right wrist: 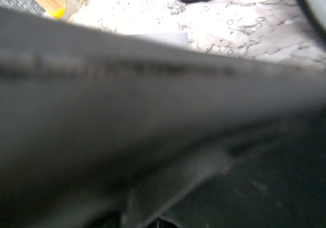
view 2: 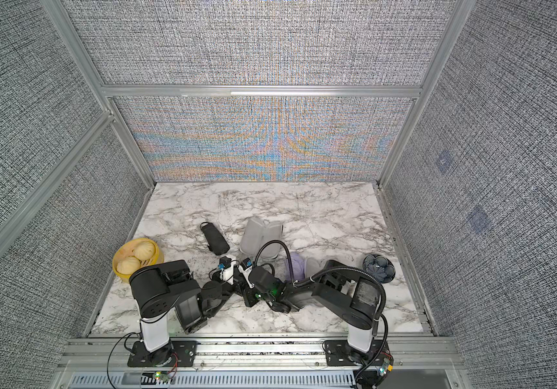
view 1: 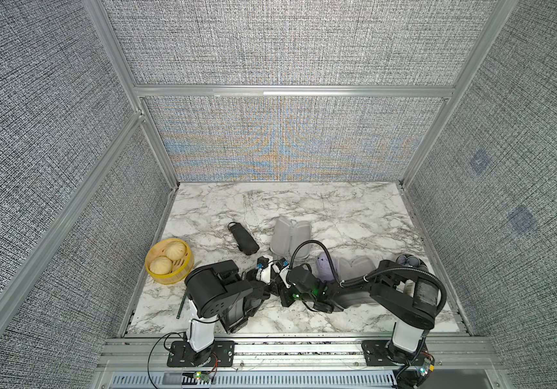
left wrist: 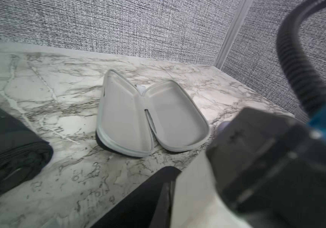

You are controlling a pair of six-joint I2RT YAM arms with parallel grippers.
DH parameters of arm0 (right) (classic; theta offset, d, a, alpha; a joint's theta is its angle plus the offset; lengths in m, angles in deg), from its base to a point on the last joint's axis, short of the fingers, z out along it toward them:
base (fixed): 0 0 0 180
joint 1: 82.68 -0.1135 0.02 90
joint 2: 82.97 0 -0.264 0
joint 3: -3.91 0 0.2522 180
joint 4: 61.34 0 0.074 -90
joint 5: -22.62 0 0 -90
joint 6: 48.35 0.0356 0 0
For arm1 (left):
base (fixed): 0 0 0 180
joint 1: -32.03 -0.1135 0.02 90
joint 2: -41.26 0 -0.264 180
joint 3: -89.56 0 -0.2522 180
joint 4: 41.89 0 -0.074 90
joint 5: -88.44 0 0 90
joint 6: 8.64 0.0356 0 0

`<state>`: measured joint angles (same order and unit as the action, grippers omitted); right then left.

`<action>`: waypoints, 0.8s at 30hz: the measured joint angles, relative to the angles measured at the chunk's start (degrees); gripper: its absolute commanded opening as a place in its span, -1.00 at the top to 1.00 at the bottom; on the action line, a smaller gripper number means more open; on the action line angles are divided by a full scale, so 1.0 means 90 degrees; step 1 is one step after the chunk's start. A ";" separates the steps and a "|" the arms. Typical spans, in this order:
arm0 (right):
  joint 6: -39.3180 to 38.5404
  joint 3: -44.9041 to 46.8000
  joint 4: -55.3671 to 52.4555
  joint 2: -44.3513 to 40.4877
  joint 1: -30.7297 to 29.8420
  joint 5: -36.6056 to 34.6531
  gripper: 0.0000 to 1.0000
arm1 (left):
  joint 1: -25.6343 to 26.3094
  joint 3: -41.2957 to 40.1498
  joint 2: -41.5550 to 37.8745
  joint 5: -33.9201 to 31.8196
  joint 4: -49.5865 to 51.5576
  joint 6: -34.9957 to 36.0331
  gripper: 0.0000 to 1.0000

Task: Put umbrellas into zippered umbrella sleeves
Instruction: Zip the zipper on the umbrella sleeve.

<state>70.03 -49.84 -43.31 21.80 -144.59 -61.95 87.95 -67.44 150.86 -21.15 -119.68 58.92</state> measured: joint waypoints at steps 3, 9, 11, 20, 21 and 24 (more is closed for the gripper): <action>0.0119 0.0085 0.0134 -0.0027 -0.0012 0.0102 1.00 | 0.0010 -0.0019 -0.0282 -0.0012 0.0338 -0.0041 0.90; -0.0090 0.0537 0.0087 -0.0408 0.0177 0.0646 1.00 | 0.0039 0.0097 -0.1564 0.0491 0.2256 -0.0398 0.77; -0.0168 0.0697 0.0083 -0.0532 0.0240 0.0804 1.00 | 0.0053 0.0151 -0.2203 0.0695 0.3143 -0.0539 0.68; -0.0369 0.1103 0.0032 -0.0896 0.0376 0.1122 1.00 | 0.0024 0.1348 -0.4505 -0.0160 0.7859 -0.0952 -0.17; -0.0386 0.1151 0.0017 -0.0945 0.0401 0.1149 1.00 | 0.0019 0.1423 -0.4452 -0.0185 0.8128 -0.0913 -0.23; -0.0437 0.1265 -0.0075 -0.1090 0.0500 0.1234 1.00 | -0.0155 0.1627 -0.4022 -0.0148 0.8473 -0.0680 -0.33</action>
<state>66.10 -38.45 -43.98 11.99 -140.09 -50.84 86.55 -52.80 114.67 -22.49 -43.42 52.80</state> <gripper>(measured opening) 0.049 0.649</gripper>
